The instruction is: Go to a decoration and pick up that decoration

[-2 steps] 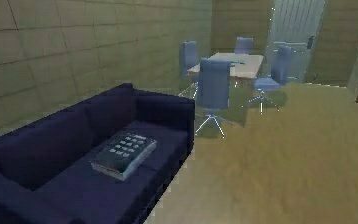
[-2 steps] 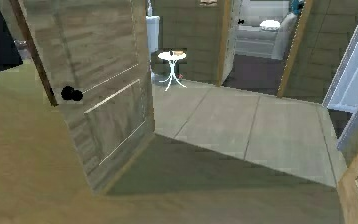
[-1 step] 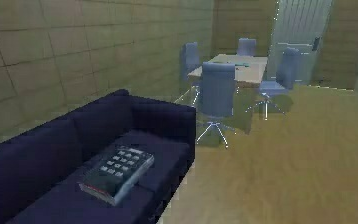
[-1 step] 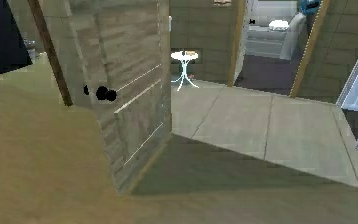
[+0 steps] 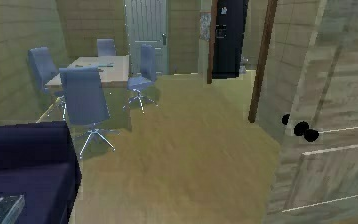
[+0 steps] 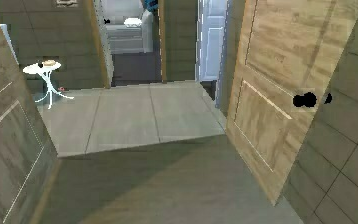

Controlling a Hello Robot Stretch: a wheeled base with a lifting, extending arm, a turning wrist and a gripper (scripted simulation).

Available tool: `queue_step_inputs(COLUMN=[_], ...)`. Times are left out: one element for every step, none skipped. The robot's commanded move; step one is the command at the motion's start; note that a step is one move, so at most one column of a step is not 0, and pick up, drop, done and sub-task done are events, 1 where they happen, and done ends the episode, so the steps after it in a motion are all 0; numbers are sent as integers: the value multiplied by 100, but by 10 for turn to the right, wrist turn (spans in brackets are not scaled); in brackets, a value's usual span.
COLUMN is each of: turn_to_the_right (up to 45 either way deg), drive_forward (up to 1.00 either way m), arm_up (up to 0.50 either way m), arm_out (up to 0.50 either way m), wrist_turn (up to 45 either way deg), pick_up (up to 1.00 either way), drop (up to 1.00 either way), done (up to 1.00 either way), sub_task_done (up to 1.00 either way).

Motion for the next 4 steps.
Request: queue_step_inputs(turn_to_the_right=[0, 90, 0, -150], drive_forward=[100, 0, 20, 0], arm_up=[0, 0, 0, 0], arm_out=[0, 0, 0, 0], wrist_turn=[0, 0, 0, 0], pick_up=[0, 0, 0, 0], drop=[0, 0, 0, 0], done=[0, 0, 0, 0], sub_task_done=[0, 0, 0, 0])
